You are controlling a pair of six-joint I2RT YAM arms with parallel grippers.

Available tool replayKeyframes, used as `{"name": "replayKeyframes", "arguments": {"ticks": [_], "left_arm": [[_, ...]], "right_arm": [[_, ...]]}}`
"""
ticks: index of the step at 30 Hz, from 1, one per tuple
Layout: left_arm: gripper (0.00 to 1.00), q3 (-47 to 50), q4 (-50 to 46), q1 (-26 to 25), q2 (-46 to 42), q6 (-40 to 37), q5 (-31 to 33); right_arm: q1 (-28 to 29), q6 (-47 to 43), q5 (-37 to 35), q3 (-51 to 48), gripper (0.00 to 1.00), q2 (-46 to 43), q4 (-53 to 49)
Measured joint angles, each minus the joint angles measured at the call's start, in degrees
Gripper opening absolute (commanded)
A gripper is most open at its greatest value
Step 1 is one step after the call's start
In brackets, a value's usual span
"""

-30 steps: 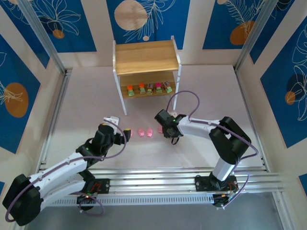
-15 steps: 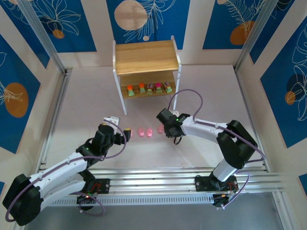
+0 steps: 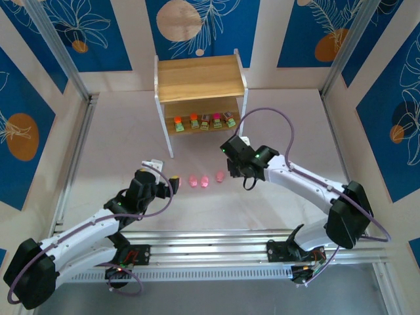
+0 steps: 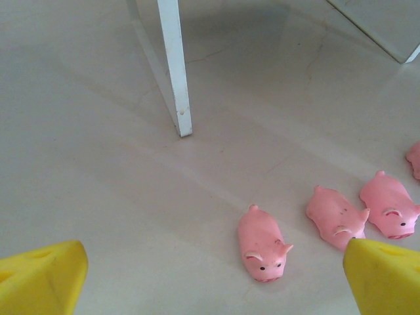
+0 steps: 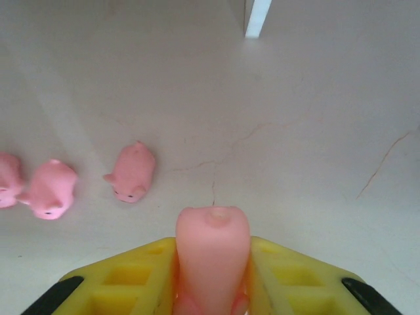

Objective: Place and organize the plastic toys onto the shelf

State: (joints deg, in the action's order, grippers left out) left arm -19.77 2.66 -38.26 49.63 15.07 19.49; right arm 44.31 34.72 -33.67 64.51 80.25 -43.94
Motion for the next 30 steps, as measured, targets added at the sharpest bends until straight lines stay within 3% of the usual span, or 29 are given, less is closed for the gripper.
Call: {"name": "replayKeyframes", "arguments": {"ticks": [17, 30], "left_arm": [[1.0, 1.9, 1.8, 0.0, -2.4, -1.4, -4.8], [1.0, 3.8, 4.4, 0.0, -5.1, -2.4, -10.5]], "right_arm": [[-1.9, -7.3, -0.5, 22.9, 0.29, -1.6, -10.4], [-5.2, -13.4, 0.1, 42.4, 0.29, 5.7, -15.8]]}}
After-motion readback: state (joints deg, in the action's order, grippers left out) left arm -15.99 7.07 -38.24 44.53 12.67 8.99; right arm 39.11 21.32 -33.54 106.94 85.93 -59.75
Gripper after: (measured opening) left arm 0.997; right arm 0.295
